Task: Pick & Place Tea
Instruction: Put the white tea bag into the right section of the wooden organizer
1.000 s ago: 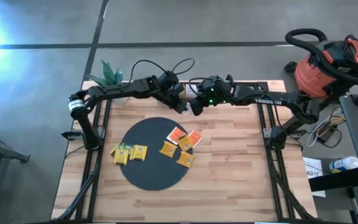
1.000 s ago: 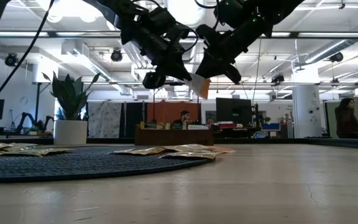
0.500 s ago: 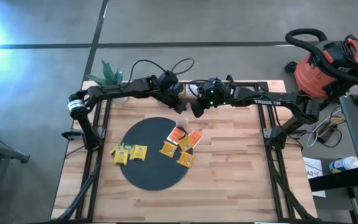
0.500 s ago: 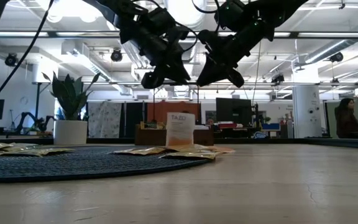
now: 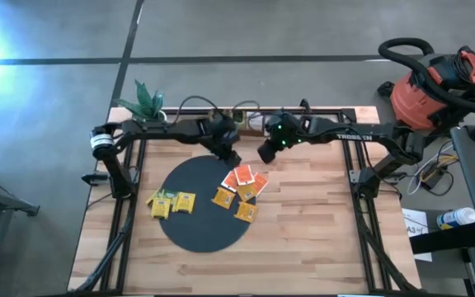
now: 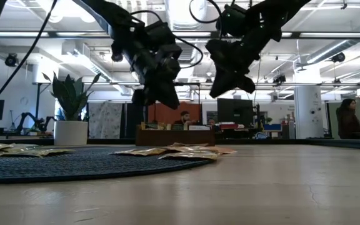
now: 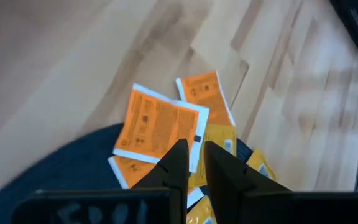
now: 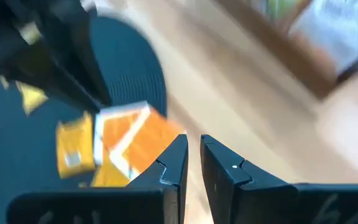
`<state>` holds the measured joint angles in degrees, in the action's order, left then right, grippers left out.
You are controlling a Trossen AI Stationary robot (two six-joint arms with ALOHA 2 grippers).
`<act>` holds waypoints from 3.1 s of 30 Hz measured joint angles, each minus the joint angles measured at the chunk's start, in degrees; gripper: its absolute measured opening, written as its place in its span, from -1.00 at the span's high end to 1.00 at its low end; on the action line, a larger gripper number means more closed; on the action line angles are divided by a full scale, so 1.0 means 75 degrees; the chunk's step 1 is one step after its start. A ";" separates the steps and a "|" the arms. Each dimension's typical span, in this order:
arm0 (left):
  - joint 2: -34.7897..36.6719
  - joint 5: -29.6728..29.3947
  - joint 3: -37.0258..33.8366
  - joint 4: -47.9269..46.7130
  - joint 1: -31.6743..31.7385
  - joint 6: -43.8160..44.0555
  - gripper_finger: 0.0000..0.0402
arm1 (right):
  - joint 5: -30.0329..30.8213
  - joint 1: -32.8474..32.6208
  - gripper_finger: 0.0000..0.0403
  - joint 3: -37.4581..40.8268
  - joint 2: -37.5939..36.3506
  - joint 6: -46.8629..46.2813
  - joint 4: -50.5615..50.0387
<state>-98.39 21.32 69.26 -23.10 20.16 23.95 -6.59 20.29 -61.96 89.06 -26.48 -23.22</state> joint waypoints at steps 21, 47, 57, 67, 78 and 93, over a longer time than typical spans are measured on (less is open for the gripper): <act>-0.1186 -0.0930 -0.0981 0.2268 -0.0712 0.0746 0.77 | -0.1985 -0.0989 0.78 0.1497 0.0090 0.0530 0.1082; -0.1039 -0.1849 -0.1029 0.1880 -0.0555 -0.0268 0.77 | -0.0722 -0.1613 0.37 0.1243 0.1499 0.1322 0.2885; -0.1148 -0.1771 -0.1027 0.1823 -0.0495 -0.0319 0.77 | 0.1100 -0.1984 0.47 0.0803 0.1443 0.3933 0.2095; -0.1148 -0.1214 -0.1189 0.1969 -0.0483 -0.0046 0.77 | 0.1988 -0.2360 0.40 0.0834 0.1821 0.6155 0.2007; -0.1145 -0.1106 -0.1326 0.2343 -0.0483 0.0491 0.77 | 0.2272 -0.2452 0.26 0.0875 0.1923 0.6930 0.2059; -0.1160 -0.0736 -0.1421 0.2830 -0.0489 0.0921 0.77 | 0.2273 -0.2492 0.27 0.0919 0.2090 0.7326 0.2478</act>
<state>-107.09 15.80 58.61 -1.87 16.49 30.86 10.46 1.61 -55.07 104.73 28.47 -4.64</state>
